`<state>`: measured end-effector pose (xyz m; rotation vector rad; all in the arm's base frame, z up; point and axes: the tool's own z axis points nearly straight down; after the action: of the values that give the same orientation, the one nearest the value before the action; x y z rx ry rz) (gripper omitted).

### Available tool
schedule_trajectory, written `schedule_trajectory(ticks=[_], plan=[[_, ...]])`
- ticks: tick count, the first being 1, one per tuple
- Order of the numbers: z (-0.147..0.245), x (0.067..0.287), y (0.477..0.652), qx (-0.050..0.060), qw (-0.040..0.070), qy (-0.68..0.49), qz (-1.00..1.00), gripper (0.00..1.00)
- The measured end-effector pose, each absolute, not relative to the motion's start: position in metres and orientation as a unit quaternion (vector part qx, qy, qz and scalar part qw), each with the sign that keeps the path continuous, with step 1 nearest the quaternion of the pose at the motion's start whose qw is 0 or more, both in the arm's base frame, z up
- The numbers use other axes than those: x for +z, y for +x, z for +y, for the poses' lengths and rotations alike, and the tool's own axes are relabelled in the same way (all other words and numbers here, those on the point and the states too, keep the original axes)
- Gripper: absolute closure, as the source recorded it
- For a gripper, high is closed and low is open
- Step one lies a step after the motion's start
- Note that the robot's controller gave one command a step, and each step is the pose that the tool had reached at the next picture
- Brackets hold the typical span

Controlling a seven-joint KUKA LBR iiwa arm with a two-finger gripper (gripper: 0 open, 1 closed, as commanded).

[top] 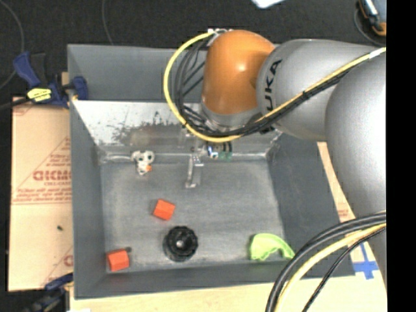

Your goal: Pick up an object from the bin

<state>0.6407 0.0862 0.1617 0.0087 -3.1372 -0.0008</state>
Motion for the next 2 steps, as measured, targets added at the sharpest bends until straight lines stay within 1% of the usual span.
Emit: schedule_trajectory(ticks=[1,2], plan=[[0.086,0.167,0.642,-0.001,-0.002,0.002,-1.0,0.0],[0.073,0.11,0.586,0.0,0.001,0.066,-0.998,0.0]])
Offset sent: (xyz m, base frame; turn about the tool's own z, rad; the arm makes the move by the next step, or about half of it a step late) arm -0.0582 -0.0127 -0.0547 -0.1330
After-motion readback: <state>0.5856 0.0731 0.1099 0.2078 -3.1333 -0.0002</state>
